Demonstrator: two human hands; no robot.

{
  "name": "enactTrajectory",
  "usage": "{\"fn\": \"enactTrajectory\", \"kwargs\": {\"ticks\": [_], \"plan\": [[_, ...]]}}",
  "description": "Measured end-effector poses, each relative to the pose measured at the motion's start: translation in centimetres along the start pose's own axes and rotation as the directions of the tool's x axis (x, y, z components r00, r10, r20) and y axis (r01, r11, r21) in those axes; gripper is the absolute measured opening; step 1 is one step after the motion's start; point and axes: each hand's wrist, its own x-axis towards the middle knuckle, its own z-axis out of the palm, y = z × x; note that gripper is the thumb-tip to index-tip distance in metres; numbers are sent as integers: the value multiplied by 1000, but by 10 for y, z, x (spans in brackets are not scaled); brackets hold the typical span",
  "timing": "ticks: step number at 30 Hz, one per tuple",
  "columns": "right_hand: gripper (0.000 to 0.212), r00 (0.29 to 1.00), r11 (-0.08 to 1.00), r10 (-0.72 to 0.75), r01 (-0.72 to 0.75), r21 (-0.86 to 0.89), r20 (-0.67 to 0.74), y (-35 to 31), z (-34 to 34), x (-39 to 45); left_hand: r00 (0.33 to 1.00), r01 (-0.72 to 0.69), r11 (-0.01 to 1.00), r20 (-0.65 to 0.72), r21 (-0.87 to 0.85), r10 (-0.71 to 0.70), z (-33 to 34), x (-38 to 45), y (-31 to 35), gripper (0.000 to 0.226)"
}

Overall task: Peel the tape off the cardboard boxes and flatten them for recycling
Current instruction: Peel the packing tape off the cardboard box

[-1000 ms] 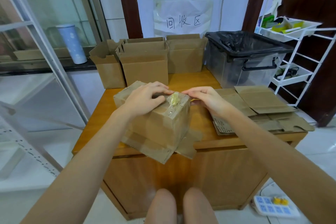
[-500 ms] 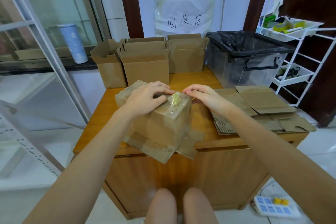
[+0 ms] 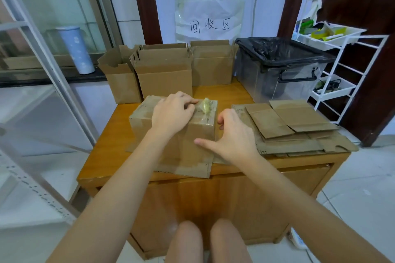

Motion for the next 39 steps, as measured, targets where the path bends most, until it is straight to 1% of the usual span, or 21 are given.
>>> {"fn": "enactTrajectory", "kwargs": {"ticks": [4,8,16,19,22,23,25,29,37,39], "plan": [[59,997,1000,-8,7,-15,-81,-5,11,0,997,57,998,-62,30,-55,-1,-5,7,35],[45,998,995,0,6,95,-64,-1,13,3,997,59,997,-57,52,-56,-3,-7,8,37],[30,993,992,-90,96,77,-77,2,16,0,996,62,997,-64,55,-58,-2,-6,8,37],[33,991,994,-109,110,18,-71,1,13,-2,996,62,997,-69,54,-59,-1,-6,8,37],[52,991,983,-126,119,-143,-41,-8,6,-1,996,65,996,-66,65,-61,-1,-6,8,37],[56,992,974,-125,115,-195,-36,-11,4,2,996,64,995,-68,70,-60,-1,-6,8,37],[52,992,961,-127,118,-251,-21,-16,1,9,995,62,994,-77,89,-55,0,-6,8,38],[44,988,965,-154,153,-212,12,-14,2,14,993,85,987,-91,140,-73,2,-6,8,38],[30,979,979,-197,194,-63,-48,-1,11,14,990,106,979,-110,175,-88,4,-5,9,38],[32,975,976,-208,202,-87,-76,3,13,13,990,103,978,-112,179,-84,5,-5,9,39]]}}
